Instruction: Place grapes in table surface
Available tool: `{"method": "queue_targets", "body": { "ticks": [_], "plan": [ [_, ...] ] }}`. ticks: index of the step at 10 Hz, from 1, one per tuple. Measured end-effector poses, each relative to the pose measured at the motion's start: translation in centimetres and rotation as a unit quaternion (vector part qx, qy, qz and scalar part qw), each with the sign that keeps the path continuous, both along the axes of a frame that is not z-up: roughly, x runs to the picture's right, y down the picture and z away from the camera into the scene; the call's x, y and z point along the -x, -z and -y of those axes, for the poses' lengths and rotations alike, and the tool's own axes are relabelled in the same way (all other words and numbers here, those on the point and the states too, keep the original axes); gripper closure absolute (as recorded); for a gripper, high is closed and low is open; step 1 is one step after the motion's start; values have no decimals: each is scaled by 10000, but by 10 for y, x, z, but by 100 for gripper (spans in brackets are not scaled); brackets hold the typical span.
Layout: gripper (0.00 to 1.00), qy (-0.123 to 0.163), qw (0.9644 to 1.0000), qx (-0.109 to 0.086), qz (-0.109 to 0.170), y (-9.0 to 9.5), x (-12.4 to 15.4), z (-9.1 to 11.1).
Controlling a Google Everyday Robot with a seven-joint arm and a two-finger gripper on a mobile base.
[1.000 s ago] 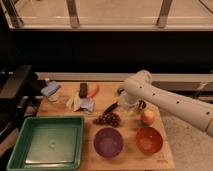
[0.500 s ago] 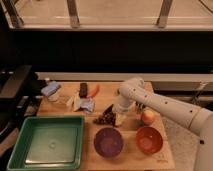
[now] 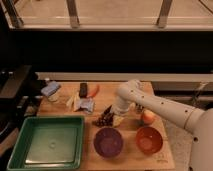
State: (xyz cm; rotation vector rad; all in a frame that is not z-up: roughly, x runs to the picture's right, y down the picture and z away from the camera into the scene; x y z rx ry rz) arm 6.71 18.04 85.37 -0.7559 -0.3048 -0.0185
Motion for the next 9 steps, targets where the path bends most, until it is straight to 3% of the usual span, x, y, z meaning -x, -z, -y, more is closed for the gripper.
{"method": "queue_targets", "body": {
  "ticks": [2, 3, 5, 9],
  "plan": [
    [96, -45, 9999, -31, -108, 6, -12, 2],
    [100, -66, 9997, -84, -236, 13, -19, 6],
    [100, -209, 9978, -338, -533, 34, -41, 25],
    [100, -428, 9928, -939, -602, 80, -56, 75]
  ]
}}
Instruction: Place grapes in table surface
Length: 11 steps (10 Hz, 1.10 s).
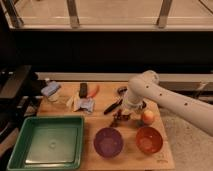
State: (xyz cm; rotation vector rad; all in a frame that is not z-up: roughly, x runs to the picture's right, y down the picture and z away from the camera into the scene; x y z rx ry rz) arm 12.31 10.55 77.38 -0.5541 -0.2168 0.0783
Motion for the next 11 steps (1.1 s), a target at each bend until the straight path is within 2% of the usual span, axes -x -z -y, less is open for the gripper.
{"method": "queue_targets", "body": {
  "ticks": [2, 4, 7, 8, 9, 11],
  "plan": [
    [100, -83, 9994, -344, 50, 23, -8, 29],
    [100, -176, 9970, -744, 109, 48, -17, 62],
    [100, -280, 9901, -1352, 261, 78, -23, 105],
    [100, -270, 9886, -1451, 294, 82, -22, 112],
    [100, -235, 9885, -1455, 336, 83, -19, 115],
    [100, -201, 9896, -1370, 388, 77, -15, 110]
  ]
}}
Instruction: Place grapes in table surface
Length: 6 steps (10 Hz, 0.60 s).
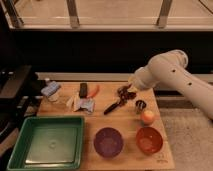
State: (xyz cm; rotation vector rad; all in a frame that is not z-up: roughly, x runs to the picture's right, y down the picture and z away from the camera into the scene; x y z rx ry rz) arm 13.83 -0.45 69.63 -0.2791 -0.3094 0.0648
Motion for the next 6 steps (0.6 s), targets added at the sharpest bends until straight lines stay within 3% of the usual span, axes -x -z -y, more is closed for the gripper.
{"method": "queue_targets", "body": {
  "ticks": [3, 6],
  "plan": [
    [100, 30, 9992, 373, 106, -35, 5, -37],
    [100, -1, 9957, 883, 264, -74, 18, -81]
  ]
}}
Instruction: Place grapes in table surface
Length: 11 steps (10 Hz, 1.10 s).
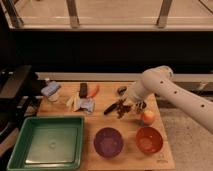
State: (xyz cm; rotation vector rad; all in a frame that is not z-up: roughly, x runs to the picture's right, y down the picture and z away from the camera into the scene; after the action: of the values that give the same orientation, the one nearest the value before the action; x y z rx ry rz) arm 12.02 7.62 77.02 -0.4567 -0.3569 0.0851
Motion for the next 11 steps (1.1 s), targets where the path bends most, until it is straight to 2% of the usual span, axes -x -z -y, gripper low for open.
{"method": "queue_targets", "body": {
  "ticks": [1, 3, 7, 8, 11],
  "plan": [
    [95, -27, 9998, 199, 72, -10, 5, -13],
    [73, -49, 9981, 572, 212, -24, 18, -35],
    [38, -175, 9942, 1013, 318, -39, 27, -60],
    [34, -209, 9935, 1063, 348, -40, 27, -63],
    [34, -201, 9936, 1056, 353, -40, 27, -62]
  ]
}}
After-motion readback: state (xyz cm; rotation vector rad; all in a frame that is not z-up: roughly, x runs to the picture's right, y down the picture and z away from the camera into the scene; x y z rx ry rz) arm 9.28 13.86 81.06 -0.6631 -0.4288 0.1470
